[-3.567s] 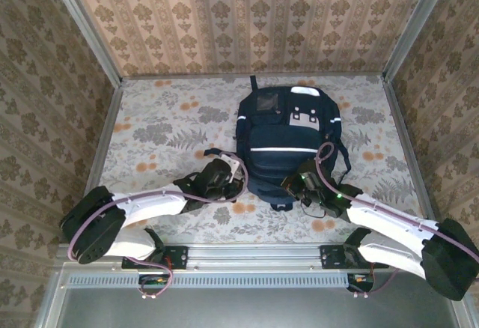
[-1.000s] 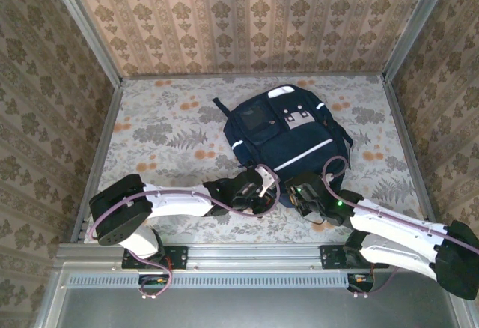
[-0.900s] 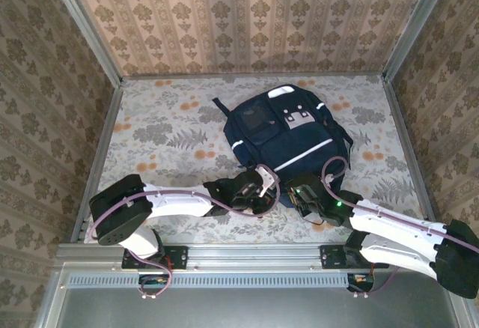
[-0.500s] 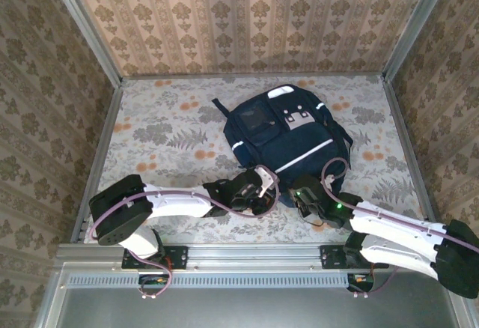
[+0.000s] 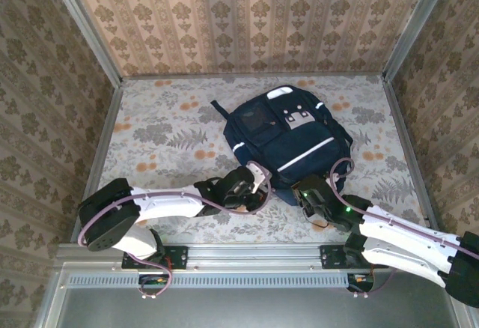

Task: Pack the student bag

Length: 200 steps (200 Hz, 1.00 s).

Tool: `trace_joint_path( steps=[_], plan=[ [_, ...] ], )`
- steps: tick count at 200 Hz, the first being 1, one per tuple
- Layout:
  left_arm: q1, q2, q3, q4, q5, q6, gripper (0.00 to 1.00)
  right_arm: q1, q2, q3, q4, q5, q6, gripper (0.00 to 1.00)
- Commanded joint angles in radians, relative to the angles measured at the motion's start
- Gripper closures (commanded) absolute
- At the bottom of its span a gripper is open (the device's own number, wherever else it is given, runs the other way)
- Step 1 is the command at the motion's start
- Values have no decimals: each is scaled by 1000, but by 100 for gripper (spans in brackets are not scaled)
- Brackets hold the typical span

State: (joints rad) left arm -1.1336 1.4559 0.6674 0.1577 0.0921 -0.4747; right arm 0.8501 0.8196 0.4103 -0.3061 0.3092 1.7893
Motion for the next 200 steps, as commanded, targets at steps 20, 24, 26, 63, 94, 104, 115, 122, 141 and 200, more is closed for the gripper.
trace_joint_path(
  steps=[20,24,26,63,94,104,115,122,141,200],
  plan=[
    [56,-47,-37,-120,-123,-16,100,-13,-23,-2,-118,113,-59,100],
    [61,-48,-40,-122,-126,-18,100,-13,-25,-2,-117,113,-60,100],
    [63,-48,-41,-123,-128,-20,100,-13,-27,-2,-117,113,-62,100],
    [105,-63,-57,-125,-150,-26,100,-15,-40,-2,-116,113,-93,100],
    [142,-72,-55,-122,-145,-15,100,-19,-39,-7,-106,108,-123,100],
    [149,-72,-52,-122,-138,-10,100,-22,-39,-4,-109,107,-144,100],
    [152,-71,-50,-118,-132,-6,100,-25,-37,7,-124,108,-175,100],
    [152,-70,-48,-112,-125,-4,100,-27,-36,18,-135,109,-202,100],
    [150,-68,-47,-83,-88,-1,100,-29,-24,45,-129,83,-277,74],
    [99,-75,-29,-63,-80,2,100,91,22,171,-199,-7,-71,64]
  ],
)
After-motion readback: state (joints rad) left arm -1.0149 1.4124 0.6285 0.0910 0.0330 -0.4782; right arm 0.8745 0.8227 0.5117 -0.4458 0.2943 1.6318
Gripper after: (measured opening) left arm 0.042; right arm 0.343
